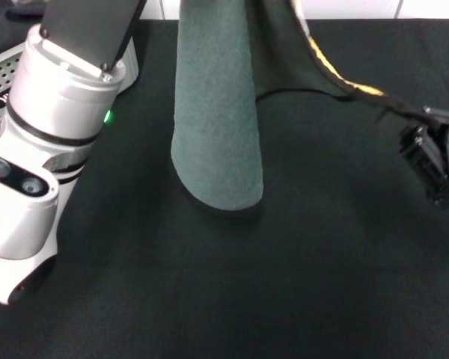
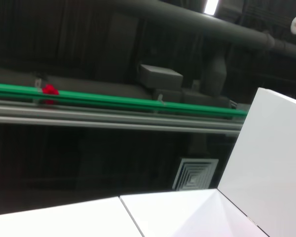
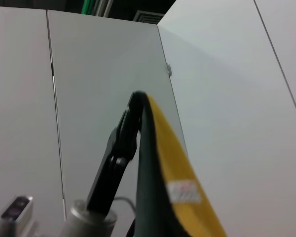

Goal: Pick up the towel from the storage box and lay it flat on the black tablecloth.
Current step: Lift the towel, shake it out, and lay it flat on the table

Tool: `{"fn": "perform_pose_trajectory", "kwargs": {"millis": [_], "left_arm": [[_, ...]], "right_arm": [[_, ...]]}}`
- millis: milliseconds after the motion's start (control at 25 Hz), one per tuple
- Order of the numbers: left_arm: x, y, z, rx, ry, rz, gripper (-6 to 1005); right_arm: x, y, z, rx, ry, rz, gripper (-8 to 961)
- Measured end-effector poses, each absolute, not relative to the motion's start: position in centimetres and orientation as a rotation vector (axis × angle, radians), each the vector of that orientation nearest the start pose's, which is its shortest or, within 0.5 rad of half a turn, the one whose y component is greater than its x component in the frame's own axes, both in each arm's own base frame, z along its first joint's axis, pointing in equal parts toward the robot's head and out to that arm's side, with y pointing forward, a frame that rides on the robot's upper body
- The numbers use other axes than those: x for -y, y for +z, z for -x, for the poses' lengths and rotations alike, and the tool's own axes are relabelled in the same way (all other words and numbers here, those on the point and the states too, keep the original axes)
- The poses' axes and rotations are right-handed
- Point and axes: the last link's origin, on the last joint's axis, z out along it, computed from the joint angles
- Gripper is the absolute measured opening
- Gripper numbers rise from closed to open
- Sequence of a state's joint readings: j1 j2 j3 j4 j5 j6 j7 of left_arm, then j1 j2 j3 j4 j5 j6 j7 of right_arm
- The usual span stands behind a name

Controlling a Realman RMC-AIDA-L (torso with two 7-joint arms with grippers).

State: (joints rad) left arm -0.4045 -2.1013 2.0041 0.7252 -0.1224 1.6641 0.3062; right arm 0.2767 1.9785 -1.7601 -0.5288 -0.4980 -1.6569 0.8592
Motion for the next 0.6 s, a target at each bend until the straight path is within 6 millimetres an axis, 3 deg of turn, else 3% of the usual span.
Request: {"fn": "perform_pose_trajectory", "kwargs": {"millis": [320, 400, 600], "left_arm": [[-27.6, 1.1, 15.2, -0.474, -1.307, 1.417, 4], [-26.3, 1.5, 17.1, -0.371, -1.330, 1.436, 4], [-24.2, 1.8, 18.9, -0.299, -1.379, 1.446, 4]], "right_arm": [[-27.8, 4.2, -21.9, -0.200, 1.530, 2.400, 1], [-27.9, 5.3, -21.6, -0.184, 1.502, 2.427, 2], [-27.5, 7.2, -21.1, -0.186, 1.412, 2.473, 2]]}}
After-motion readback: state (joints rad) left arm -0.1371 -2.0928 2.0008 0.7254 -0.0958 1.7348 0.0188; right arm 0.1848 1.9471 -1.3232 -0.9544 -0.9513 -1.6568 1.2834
